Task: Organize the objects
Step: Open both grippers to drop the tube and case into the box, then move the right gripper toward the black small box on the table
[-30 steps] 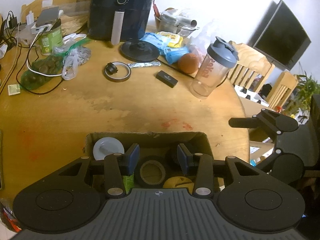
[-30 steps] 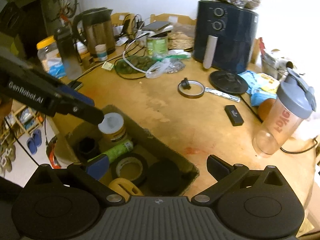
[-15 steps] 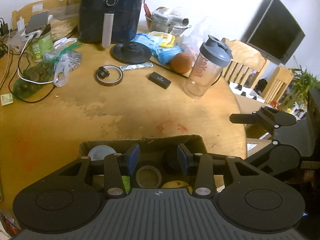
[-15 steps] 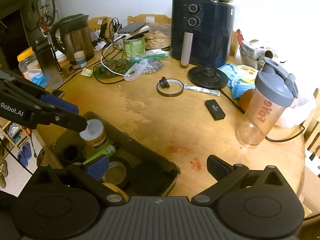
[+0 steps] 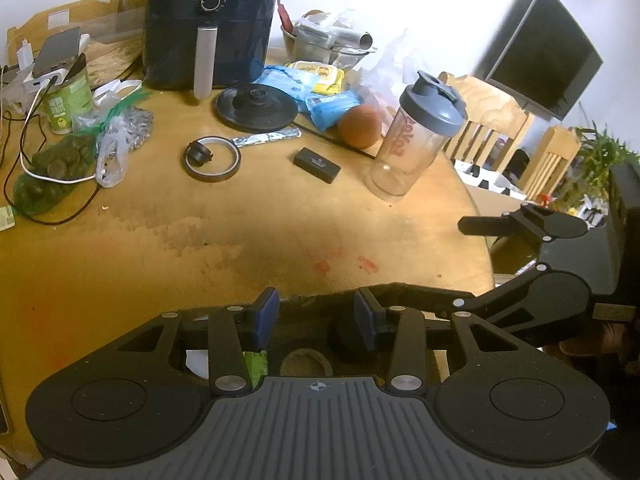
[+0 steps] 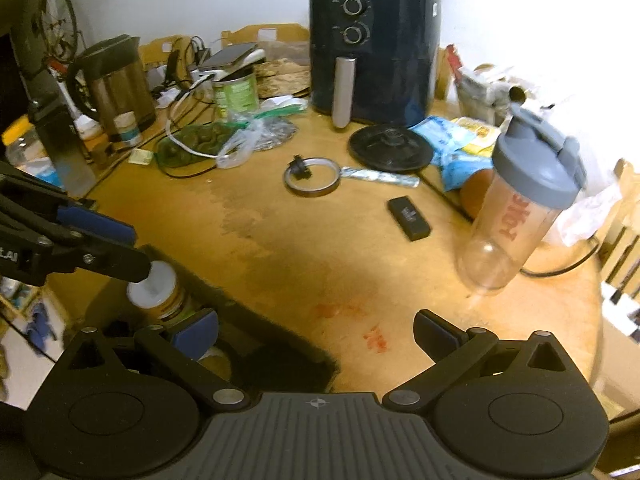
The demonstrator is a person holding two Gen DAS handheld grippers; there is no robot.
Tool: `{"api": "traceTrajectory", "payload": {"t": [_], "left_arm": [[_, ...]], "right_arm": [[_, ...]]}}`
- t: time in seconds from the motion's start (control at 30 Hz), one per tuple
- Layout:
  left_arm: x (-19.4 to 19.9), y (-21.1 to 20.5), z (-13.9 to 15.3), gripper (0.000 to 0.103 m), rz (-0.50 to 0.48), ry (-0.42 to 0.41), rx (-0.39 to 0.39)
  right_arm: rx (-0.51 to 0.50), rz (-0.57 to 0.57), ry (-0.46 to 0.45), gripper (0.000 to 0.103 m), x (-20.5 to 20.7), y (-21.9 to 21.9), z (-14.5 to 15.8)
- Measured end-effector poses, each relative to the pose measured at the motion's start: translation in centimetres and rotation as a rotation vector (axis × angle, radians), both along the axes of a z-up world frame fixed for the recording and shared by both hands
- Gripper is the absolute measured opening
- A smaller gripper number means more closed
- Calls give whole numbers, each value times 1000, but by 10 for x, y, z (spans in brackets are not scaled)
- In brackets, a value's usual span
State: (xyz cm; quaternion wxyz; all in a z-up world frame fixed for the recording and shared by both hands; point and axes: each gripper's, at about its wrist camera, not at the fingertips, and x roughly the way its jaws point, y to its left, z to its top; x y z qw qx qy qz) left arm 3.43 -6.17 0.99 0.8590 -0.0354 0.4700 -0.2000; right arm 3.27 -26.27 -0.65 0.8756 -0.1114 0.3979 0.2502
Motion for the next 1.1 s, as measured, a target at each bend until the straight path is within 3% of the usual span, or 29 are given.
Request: {"api": "traceTrajectory", "payload": {"t": [0.67, 1.1], "left_arm": [[37, 12, -7, 41, -51, 29, -6], [57, 26, -16, 41, -45, 63, -17]], "right_arm": [[-31, -18, 22, 103, 39, 17, -7], [27, -7, 138, 103, 98, 26, -27]]}}
